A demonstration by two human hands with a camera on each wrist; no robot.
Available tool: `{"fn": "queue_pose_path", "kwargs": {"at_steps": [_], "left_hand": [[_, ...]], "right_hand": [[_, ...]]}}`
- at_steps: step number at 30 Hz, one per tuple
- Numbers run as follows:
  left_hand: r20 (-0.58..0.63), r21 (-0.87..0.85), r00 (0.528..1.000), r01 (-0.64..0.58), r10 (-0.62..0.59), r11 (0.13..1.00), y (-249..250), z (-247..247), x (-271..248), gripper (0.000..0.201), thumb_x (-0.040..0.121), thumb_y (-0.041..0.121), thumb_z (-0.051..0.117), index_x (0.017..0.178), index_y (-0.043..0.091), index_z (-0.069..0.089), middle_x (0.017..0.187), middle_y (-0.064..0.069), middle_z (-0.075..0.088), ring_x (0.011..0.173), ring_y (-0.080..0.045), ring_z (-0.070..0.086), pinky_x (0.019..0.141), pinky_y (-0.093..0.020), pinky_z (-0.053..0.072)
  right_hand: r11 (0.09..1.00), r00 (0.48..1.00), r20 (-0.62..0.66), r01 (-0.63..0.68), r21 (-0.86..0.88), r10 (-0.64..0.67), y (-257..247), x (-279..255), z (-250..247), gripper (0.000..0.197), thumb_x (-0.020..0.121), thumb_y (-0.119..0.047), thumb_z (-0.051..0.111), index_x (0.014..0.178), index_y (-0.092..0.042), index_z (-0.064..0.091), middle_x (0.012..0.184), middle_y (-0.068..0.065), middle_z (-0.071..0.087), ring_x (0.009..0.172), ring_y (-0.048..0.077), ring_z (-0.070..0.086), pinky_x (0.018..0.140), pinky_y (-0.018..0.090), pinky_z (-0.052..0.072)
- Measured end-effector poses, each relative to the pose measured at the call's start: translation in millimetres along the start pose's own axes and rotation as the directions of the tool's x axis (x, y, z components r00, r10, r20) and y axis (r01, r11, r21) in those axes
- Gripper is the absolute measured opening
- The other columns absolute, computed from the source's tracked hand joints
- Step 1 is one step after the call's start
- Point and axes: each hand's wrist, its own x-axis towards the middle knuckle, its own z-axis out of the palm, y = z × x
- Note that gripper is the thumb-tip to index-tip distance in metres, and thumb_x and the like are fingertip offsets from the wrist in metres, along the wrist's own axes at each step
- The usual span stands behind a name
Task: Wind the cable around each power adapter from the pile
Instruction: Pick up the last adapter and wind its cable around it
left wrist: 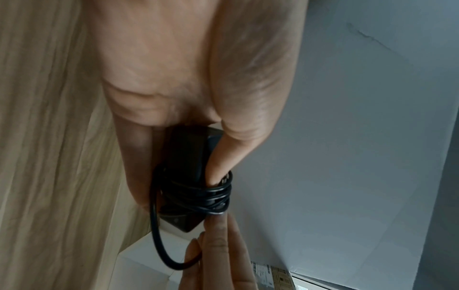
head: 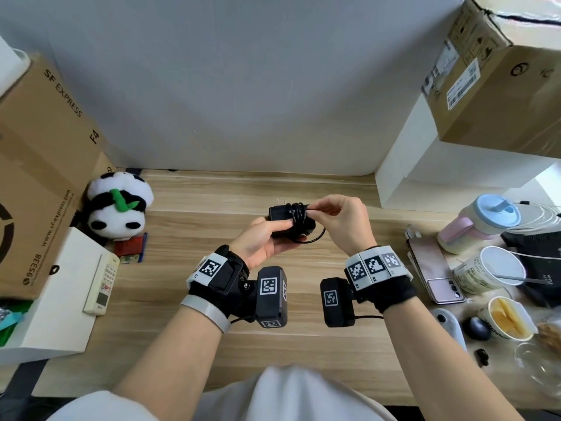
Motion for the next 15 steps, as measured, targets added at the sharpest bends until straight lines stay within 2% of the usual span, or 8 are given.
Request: {"fn": "queue_pose_path", "kwargs": {"at_steps": [4, 6, 11, 15], "left_hand": [[-0.004, 0.055, 1.000, 0.016, -0.016, 0.998, 6.3, 0.5, -1.2, 0.023, 0.095, 0.002, 0.046, 0.116, 0.001, 0.055, 0.108, -0.021, 0.065, 0.094, -0.030, 0.066, 0.078, -0.034, 0.058], [-0.011, 0.082, 1.000, 0.023, -0.022, 0.996, 9.4, 0.9, -2.7, 0.023, 0.095, 0.003, 0.046, 0.116, 0.001, 0.055, 0.106, -0.021, 0.065, 0.092, -0.029, 0.066, 0.074, -0.033, 0.059], [-0.071, 0.135, 0.997, 0.039, -0.030, 0.990, 12.8, 4.3, -3.8, 0.034, 0.093, 0.005, 0.051, 0.125, -0.005, 0.047, 0.111, -0.023, 0.062, 0.093, -0.028, 0.066, 0.068, -0.032, 0.060], [-0.085, 0.167, 0.996, 0.033, -0.019, 0.985, 13.7, 7.4, -3.6, 0.036, 0.092, 0.006, 0.052, 0.127, -0.003, 0.045, 0.117, -0.024, 0.060, 0.100, -0.030, 0.064, 0.071, -0.034, 0.060]], "right_hand": [[0.999, 0.996, 0.086, 0.007, -0.044, -0.003, -1.9, -0.4, 0.2, 0.009, 0.082, -0.011, 0.069, 0.085, -0.017, 0.074, 0.081, -0.006, 0.071, 0.074, 0.001, 0.062, 0.070, 0.010, 0.045], [0.999, 0.993, 0.117, 0.004, -0.051, 0.002, -4.0, 0.3, -1.4, 0.008, 0.082, -0.012, 0.069, 0.085, -0.017, 0.073, 0.081, -0.006, 0.070, 0.074, 0.001, 0.061, 0.067, 0.007, 0.044], [0.998, 0.999, 0.022, -0.023, -0.054, 0.024, -8.8, -1.8, -1.3, 0.003, 0.077, -0.014, 0.074, 0.076, -0.014, 0.071, 0.071, -0.007, 0.067, 0.064, -0.001, 0.057, 0.059, 0.003, 0.040], [0.999, 0.999, 0.031, -0.040, -0.007, 0.041, -9.0, -2.9, -0.5, 0.007, 0.077, -0.013, 0.074, 0.072, -0.018, 0.071, 0.068, -0.010, 0.065, 0.059, -0.002, 0.055, 0.058, 0.006, 0.042]]}}
